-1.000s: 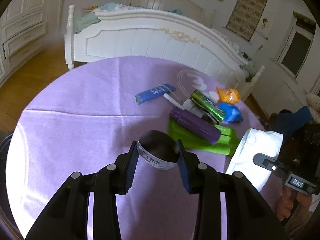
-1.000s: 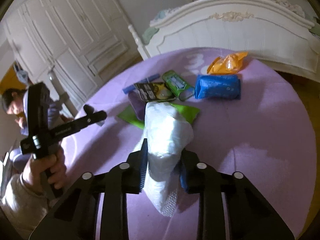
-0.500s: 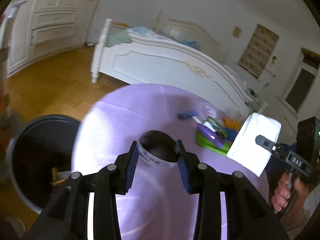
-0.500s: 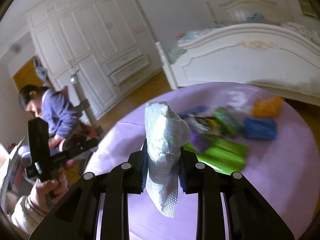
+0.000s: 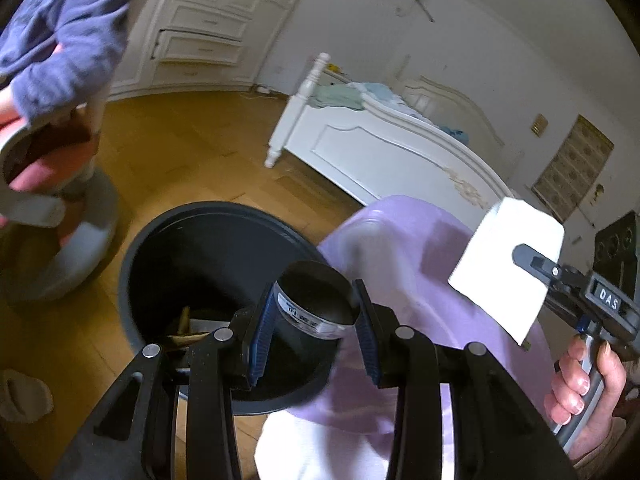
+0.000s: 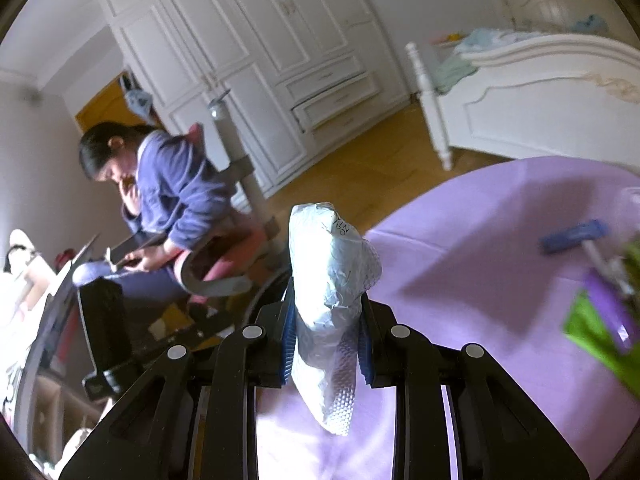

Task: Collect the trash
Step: 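Carry the cup and white pack over the bin and open both tools to drop them, then grasp the purple bottle with the left tool while the right tool grasps the orange wrapper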

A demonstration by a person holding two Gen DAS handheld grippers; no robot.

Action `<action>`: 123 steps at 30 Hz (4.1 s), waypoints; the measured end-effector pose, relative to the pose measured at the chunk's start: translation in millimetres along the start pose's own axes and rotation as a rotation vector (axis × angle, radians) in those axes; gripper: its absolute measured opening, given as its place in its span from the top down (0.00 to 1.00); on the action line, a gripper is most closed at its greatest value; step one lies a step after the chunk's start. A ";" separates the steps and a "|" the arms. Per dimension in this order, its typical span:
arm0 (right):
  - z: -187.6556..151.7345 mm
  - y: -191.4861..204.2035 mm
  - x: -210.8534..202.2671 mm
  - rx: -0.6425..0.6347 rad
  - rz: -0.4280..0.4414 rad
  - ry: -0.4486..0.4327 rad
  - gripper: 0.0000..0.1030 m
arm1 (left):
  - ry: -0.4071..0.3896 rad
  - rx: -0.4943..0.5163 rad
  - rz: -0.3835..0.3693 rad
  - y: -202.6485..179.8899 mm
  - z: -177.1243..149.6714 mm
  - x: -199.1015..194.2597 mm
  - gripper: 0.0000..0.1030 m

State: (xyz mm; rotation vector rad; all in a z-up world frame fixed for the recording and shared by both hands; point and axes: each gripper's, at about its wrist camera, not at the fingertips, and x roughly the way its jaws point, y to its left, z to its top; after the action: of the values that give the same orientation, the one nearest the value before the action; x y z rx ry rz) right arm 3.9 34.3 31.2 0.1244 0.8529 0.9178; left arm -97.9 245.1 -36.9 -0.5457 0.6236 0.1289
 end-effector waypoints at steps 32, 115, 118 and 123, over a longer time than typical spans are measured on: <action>19.8 39.9 180.6 0.029 -0.046 0.148 0.75 | 0.119 -0.080 0.013 70.7 -8.5 69.6 0.63; 8.0 -350.9 -128.6 0.357 -0.617 -0.105 0.25 | 0.275 0.690 -0.141 -308.4 -49.2 167.9 0.08; 4.6 -346.8 -105.3 0.316 -0.664 -0.065 0.27 | 0.299 0.730 -0.103 -313.2 -50.5 180.1 0.08; -1.3 -339.3 -97.5 0.257 -0.654 -0.080 0.63 | 0.298 0.779 -0.112 -322.2 -52.1 185.8 0.05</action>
State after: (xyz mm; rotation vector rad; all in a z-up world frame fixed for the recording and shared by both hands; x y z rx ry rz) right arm 192.1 -250.3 -59.7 0.0938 0.8579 0.1883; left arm 113.9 -65.1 -37.3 0.1623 0.8665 -0.3019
